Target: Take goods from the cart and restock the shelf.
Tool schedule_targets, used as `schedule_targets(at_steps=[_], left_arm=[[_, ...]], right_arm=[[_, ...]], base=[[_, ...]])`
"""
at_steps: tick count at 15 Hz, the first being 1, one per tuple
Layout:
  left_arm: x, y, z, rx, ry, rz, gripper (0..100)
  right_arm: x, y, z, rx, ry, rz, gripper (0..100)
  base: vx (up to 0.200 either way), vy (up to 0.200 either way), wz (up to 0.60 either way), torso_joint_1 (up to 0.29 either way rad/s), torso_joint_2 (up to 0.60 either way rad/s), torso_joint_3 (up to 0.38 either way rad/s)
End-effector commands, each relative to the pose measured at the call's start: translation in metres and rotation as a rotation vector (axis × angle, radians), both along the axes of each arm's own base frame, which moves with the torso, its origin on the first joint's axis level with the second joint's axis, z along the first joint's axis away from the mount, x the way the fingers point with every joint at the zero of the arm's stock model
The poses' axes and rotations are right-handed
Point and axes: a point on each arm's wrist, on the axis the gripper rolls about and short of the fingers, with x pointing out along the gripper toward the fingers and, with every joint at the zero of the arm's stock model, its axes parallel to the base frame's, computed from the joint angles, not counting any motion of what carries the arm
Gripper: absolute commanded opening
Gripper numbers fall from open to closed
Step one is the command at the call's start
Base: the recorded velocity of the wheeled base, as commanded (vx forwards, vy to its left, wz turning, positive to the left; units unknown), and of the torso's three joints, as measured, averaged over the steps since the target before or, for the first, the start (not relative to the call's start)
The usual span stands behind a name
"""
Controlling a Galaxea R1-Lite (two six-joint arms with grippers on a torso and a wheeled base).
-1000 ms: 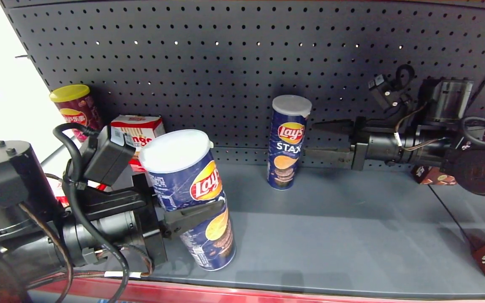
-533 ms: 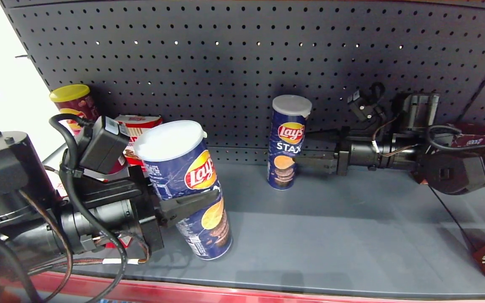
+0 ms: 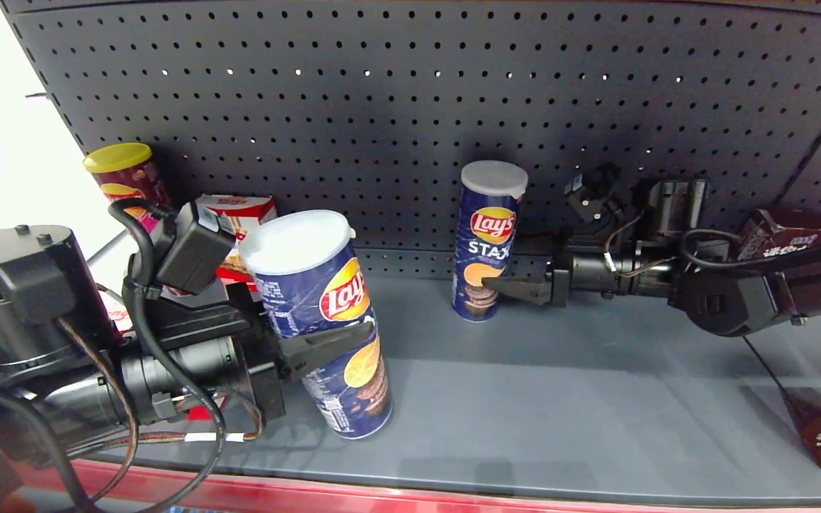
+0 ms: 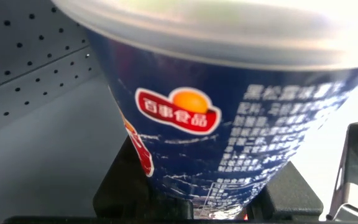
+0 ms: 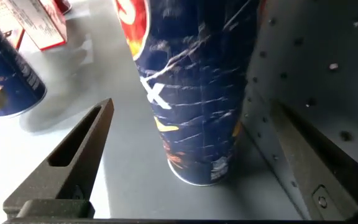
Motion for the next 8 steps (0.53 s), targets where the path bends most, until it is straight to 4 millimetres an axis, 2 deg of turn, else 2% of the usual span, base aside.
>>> schedule_targets(at_steps=[1, 8], left_arm=[[0.005, 0.0, 0.0, 0.0, 0.001, 0.009, 0], [0.006, -0.001, 0.004, -0.006, -0.012, 0.007, 0]], right_arm=[[0.003, 0.007, -0.01, -0.007, 0.018, 0.015, 100], [0.008, 0.021, -0.027, -0.017, 0.044, 0.036, 100]], base=[[0.0, 0.0, 0.0, 0.0, 0.0, 0.0], [0.0, 0.0, 0.0, 0.0, 0.0, 0.0]])
